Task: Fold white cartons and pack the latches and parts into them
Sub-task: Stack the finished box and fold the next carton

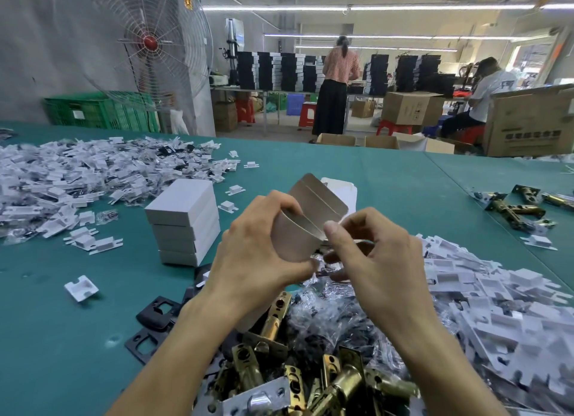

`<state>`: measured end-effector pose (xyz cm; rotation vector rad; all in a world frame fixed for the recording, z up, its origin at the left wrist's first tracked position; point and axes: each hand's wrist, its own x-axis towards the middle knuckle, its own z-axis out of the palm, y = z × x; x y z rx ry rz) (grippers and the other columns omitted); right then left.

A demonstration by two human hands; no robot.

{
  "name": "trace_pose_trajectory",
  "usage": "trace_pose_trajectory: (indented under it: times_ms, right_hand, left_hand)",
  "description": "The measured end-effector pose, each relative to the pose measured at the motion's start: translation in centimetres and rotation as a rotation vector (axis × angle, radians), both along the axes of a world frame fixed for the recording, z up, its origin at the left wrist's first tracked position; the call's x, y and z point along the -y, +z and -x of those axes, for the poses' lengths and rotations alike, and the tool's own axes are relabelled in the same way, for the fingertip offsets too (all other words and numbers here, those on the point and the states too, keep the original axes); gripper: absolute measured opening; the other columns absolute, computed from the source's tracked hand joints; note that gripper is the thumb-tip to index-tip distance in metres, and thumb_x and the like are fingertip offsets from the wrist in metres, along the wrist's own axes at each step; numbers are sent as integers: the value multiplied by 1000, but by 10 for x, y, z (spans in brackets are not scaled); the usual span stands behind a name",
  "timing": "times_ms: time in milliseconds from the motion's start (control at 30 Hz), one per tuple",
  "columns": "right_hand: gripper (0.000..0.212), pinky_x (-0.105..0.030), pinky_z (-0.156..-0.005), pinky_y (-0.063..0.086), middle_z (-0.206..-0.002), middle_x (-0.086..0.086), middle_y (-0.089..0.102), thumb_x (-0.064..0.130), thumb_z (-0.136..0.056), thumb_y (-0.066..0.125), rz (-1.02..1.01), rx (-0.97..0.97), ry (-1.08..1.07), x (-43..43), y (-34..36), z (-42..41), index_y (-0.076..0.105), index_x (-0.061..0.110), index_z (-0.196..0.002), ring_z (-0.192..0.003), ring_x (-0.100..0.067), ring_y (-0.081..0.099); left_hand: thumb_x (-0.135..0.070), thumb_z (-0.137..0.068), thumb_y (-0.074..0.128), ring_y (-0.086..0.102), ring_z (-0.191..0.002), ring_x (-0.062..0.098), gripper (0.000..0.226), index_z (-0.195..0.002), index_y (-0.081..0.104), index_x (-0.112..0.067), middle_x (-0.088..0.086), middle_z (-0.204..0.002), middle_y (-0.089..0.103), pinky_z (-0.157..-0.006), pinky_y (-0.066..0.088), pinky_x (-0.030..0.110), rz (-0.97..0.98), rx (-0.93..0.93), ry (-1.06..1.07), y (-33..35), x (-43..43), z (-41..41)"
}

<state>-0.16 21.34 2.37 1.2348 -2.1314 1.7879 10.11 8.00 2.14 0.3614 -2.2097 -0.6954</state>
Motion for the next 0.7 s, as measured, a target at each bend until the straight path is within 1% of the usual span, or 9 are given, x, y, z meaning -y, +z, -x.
trace_pose_trajectory:
  times_ms: [100, 233, 300, 400, 433, 500, 600, 667, 700]
  right_hand:
    - [7, -38, -61, 61, -80, 12, 73, 26, -89, 72, 16, -24, 62, 1, -1, -4, 68, 30, -86, -69, -6, 72]
    - [25, -32, -61, 61, -100, 14, 70, 19, -87, 75, 94, -29, 83, -1, -3, -6, 63, 35, -103, -71, -5, 72]
    - [29, -28, -64, 61, -100, 12, 71, 18, -87, 75, 97, -17, 96, -1, -3, -5, 66, 34, -110, -75, -3, 72]
    - [32, -17, -70, 57, -92, 20, 71, 14, -90, 71, 28, -32, 114, 2, -5, -4, 72, 28, -118, -80, 3, 69]
    - [32, -17, -71, 56, -93, 20, 71, 13, -91, 70, -12, -30, 125, 3, -5, -3, 72, 28, -119, -83, 2, 68]
    - [31, -22, -75, 53, -97, 16, 68, 13, -92, 67, -96, -11, 161, 5, -5, -1, 72, 31, -116, -89, -1, 65]
    - [22, -22, -75, 44, -95, 12, 62, 24, -93, 65, -188, 23, 207, 4, -6, 1, 74, 37, -108, -86, -2, 61]
    - [16, -27, -77, 48, -92, 8, 61, 33, -93, 63, -225, 71, 237, 3, -5, 2, 78, 36, -98, -83, -4, 61]
    - [18, -35, -78, 52, -90, 3, 62, 35, -94, 61, -243, 94, 253, 2, -4, 3, 79, 32, -92, -82, -8, 61]
  left_hand:
    - [-45, -59, 81, 62, -83, 12, 56, -102, 46, -38, -14, -95, 60, -64, 56, 41, -59, -68, 19, 1, 2, 0]
    - [-48, -59, 75, 62, -83, 15, 55, -102, 43, -40, -13, -97, 58, -63, 56, 42, -61, -54, 12, 2, 1, 0]
    - [-50, -58, 72, 61, -83, 16, 56, -104, 42, -42, -13, -98, 57, -62, 56, 43, -56, -49, 19, 1, 1, 0]
    - [-51, -57, 70, 63, -79, 18, 62, -110, 38, -41, -10, -98, 58, -59, 56, 44, -42, -45, 26, -1, 2, 0]
    - [-50, -56, 70, 63, -78, 19, 65, -111, 37, -41, -9, -97, 59, -59, 55, 45, -43, -42, 30, -2, 2, 0]
    - [-48, -54, 70, 63, -76, 19, 64, -109, 37, -40, -9, -95, 59, -59, 54, 45, -28, -33, 45, -3, 3, 0]
    - [-49, -55, 72, 60, -77, 14, 58, -102, 38, -40, -11, -92, 56, -59, 53, 44, 27, 4, 57, -4, 6, -1]
    - [-47, -55, 72, 59, -73, 13, 56, -99, 39, -39, -12, -87, 55, -57, 52, 42, 49, 40, 46, -5, 5, -2]
    - [-47, -54, 70, 58, -70, 11, 55, -98, 39, -40, -13, -85, 54, -55, 51, 40, 64, 58, 39, -5, 4, -2]
